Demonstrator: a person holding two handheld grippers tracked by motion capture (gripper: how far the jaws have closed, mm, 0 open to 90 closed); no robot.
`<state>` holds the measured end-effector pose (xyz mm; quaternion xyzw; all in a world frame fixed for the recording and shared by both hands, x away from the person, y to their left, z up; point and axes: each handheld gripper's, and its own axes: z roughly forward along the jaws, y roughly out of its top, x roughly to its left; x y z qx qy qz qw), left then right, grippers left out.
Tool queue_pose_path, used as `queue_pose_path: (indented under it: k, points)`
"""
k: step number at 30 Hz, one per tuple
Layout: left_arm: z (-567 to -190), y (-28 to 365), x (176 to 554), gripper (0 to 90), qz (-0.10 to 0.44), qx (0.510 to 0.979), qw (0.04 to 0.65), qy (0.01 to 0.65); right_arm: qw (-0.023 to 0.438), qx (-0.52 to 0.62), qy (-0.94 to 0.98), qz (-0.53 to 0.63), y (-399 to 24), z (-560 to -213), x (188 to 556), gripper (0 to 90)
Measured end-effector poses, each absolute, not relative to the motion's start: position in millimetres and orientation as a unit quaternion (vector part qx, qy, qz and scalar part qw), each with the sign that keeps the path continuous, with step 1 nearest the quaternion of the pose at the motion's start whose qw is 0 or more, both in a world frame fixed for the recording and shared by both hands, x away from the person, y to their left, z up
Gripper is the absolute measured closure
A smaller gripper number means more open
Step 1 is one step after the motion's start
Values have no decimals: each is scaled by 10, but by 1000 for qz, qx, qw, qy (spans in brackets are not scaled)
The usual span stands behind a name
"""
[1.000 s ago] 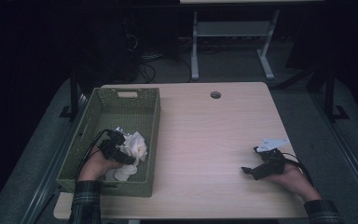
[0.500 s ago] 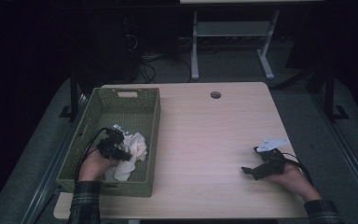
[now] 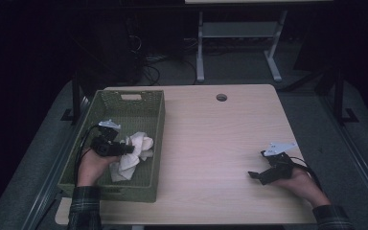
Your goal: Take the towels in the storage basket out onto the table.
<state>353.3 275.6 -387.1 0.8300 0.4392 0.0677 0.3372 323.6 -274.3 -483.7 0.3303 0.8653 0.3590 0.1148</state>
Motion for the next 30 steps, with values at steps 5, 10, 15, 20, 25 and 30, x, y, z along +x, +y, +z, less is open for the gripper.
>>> queue_pose_path:
  k: [5, 10, 15, 20, 25, 30]
  points:
    - [-3736, 2773, 3498, 747, 80, 816, 376, 431, 115, 330, 865, 359, -2743, -4837, 3236, 0]
    - [-3605, 2786, 3459, 747, 91, 805, 409, 419, 115, 330, 865, 359, -2743, -4837, 3236, 0]
    - [-3444, 2799, 3434, 747, 95, 793, 443, 407, 115, 330, 865, 359, -2743, -4837, 3236, 0]
    - [-3331, 2773, 3409, 748, 100, 789, 461, 394, 115, 330, 865, 359, -2743, -4837, 3237, 0]
    - [-3220, 2731, 3395, 748, 102, 782, 483, 380, 115, 330, 865, 359, -2743, -4837, 3236, 0]
    - [-3132, 2679, 3402, 749, 103, 775, 505, 366, 115, 330, 865, 359, -2742, -4837, 3236, 0]
